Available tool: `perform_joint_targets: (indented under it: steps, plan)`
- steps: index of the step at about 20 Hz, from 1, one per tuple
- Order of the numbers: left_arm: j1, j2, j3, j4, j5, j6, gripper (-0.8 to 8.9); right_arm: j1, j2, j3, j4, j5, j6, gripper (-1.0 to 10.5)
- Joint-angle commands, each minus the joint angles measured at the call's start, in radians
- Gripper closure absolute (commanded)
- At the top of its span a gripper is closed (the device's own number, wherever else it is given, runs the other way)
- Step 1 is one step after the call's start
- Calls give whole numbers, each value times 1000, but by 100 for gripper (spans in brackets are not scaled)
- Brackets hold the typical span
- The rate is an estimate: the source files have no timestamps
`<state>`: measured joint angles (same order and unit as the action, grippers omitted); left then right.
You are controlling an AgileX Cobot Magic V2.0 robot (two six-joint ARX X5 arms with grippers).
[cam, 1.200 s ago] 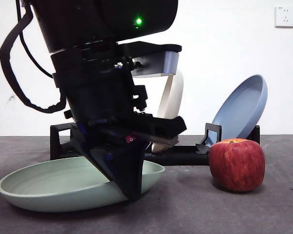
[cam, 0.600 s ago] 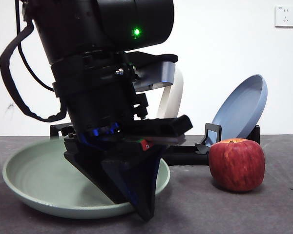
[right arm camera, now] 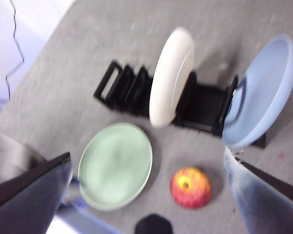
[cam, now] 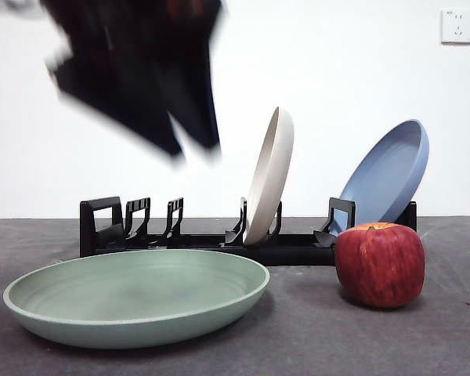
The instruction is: Take the green plate from the plate rack,put the plate on the table,take the apple from the table,put the apple in the plate
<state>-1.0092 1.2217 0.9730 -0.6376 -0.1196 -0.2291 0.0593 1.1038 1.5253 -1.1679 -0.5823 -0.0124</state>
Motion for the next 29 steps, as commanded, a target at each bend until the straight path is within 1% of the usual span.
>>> perform_joint_targets:
  steps: [1, 5, 7, 10, 11, 15, 17, 19, 20, 25, 29]
  plan:
    - [-1, -130, 89, -50, -73, -2, 616, 44, 1, 0, -29, -1, -43, 353]
    - [-1, -247, 240, -132, -110, 30, 616, 134, 8, -5, -90, 15, -74, 354]
    - [-1, -307, 357, -196, -147, 46, 616, 216, 14, -21, -124, 101, -76, 353]
    - [-1, -368, 497, -277, -175, 59, 616, 338, 17, -105, -98, 238, -37, 353]
    - [-1, -383, 534, -303, -195, 67, 616, 372, 17, -154, -63, 287, -16, 353]
    - [-1, -420, 595, -384, -289, 77, 616, 454, 17, -299, 60, 406, 40, 353]
    - [-1, -433, 606, -422, -337, 76, 616, 486, 17, -361, 129, 472, 72, 353]
    - [-1, -443, 606, -454, -369, 76, 616, 509, 17, -412, 189, 520, 90, 352]
    - [-2, -446, 606, -473, -380, 71, 617, 519, 18, -437, 220, 539, 100, 351]
    - [-2, -447, 606, -544, -381, 49, 616, 553, 19, -538, 333, 555, 116, 348]
    - [-2, -444, 606, -551, -380, 49, 617, 557, 29, -602, 407, 565, 125, 348]
